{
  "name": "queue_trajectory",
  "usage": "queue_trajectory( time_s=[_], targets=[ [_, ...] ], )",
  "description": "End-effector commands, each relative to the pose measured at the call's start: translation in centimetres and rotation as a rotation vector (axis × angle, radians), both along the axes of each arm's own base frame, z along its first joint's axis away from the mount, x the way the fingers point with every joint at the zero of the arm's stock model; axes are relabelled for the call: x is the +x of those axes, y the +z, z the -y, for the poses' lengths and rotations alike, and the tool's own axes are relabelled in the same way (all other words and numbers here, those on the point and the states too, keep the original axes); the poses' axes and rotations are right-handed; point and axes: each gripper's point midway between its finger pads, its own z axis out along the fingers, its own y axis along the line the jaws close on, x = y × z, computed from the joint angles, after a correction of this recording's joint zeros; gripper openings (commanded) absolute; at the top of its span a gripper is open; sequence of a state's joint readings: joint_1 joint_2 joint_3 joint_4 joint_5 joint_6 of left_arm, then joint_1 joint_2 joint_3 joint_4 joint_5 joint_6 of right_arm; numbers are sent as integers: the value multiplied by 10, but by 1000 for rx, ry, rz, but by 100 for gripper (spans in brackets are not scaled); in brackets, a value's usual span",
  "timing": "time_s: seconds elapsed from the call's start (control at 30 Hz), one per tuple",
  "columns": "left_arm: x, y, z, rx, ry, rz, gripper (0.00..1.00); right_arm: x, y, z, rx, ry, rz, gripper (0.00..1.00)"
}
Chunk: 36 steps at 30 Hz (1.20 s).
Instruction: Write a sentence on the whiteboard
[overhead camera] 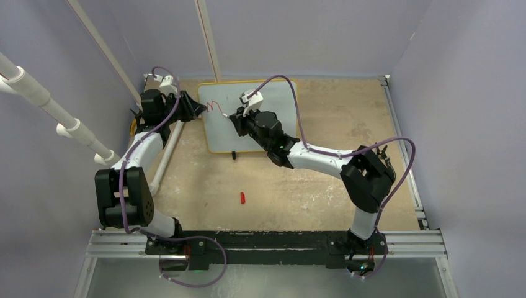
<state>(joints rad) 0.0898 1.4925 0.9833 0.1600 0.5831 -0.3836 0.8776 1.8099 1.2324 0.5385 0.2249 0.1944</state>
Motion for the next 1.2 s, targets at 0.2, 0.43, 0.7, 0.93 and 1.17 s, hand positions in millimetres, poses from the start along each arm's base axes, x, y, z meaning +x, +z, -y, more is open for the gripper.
queue_trajectory(
  time_s=[0.2,0.43,0.7,0.93,1.17],
  targets=[
    [5,8,1,-9,-8,32,22,-24,74,9,141,77,69,0],
    [5,8,0,-8,-5,31,19,-13,79,15,157,75,68,0],
    [6,7,0,-7,-2,30,17,-2,80,16,158,63,77,0],
    [6,8,0,-6,-4,31,17,4,74,10,145,75,73,0],
    [6,7,0,-5,-4,30,16,12,68,13,138,41,61,0]
  ],
)
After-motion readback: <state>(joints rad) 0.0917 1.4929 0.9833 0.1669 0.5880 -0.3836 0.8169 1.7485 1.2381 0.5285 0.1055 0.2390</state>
